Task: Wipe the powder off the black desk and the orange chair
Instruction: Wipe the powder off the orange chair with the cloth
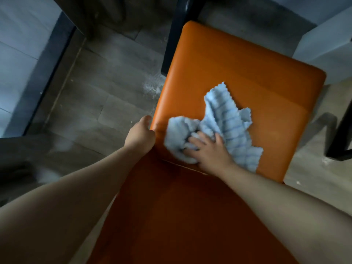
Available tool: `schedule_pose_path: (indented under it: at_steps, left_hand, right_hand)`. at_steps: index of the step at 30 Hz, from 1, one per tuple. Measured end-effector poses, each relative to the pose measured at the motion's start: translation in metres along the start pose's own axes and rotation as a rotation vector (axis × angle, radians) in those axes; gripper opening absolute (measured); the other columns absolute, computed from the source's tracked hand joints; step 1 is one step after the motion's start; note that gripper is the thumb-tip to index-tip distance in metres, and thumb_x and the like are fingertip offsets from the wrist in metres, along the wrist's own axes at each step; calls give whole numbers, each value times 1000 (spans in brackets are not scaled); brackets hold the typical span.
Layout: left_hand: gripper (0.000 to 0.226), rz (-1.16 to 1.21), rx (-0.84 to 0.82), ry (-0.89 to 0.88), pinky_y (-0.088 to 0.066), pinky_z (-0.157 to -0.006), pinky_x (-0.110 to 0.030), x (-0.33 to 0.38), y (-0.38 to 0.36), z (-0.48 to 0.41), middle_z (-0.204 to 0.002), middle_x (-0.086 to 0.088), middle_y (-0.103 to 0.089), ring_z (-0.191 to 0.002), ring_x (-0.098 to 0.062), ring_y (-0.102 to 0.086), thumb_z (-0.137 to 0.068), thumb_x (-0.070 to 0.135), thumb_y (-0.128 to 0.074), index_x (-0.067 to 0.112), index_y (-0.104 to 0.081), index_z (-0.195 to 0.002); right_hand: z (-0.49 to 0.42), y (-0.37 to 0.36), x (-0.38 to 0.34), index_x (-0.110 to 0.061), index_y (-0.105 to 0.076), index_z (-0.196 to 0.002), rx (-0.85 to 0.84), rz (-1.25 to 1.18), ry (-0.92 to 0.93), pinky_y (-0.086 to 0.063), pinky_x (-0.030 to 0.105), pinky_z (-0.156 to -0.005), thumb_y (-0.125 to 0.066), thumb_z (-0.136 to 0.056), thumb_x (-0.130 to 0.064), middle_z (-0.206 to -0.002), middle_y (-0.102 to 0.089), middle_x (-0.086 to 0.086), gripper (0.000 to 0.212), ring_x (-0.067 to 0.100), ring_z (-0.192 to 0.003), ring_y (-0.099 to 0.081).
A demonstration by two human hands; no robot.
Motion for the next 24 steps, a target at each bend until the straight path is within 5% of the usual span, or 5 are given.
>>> schedule_pose_path:
  at_steps: [6, 10, 13, 16, 24]
  left_hand:
    - [57, -58, -62, -51, -43, -73, -34, 16, -22, 7, -141, -5, -45, -105, -27, -54, -89, 7, -37, 24, -33, -143]
    - [54, -109, -35, -22, -44, -78, -34, 13, -24, 9, -140, -7, -45, -112, -30, -53, -90, 7, -37, 24, -34, -142]
    - [51, -168, -31, -21, -40, -96, -38, 10, -24, 15, -140, -10, -47, -123, -32, -47, -92, 13, -40, 22, -37, -141]
    - [55, -251, -56, -61, -38, -99, -40, 12, -27, 20, -140, -9, -46, -124, -33, -46, -88, 10, -41, 23, -36, -141]
    - [64, -431, -74, -176, -29, -106, -47, 22, -45, 32, -148, -2, -35, -131, -32, -37, -85, 7, -44, 23, -29, -145]
  right_hand:
    - [52, 13, 94, -31, -57, -125, 163, -190, -687, -31, 50, -94, -65, -75, -19, -136, -46, 3, 52, 32, -130, -30]
    - [34, 27, 41, -27, -70, -108, 436, -168, -220, -41, 56, -84, -69, -62, -14, -117, -63, 9, 48, 33, -117, -49]
    - [24, -2, -11, -35, -50, -133, -35, -104, 142, -19, 57, -106, -42, -94, -20, -154, -25, 3, 42, 29, -144, -14]
    - [30, -17, -1, -38, -50, -131, -133, 1, 209, -13, 54, -109, -32, -98, -26, -158, -11, -2, 39, 26, -146, -3]
    - [79, 0, 91, -26, -69, -108, 249, -251, -677, -32, 50, -88, -67, -71, -11, -130, -55, 5, 40, 35, -127, -41]
Point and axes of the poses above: each hand's wrist, its own z-axis away from the middle knuckle, its own y-axis out of the back of the hand, x = y × z, the point moved 2 cm from there along -z, towards the middle knuckle
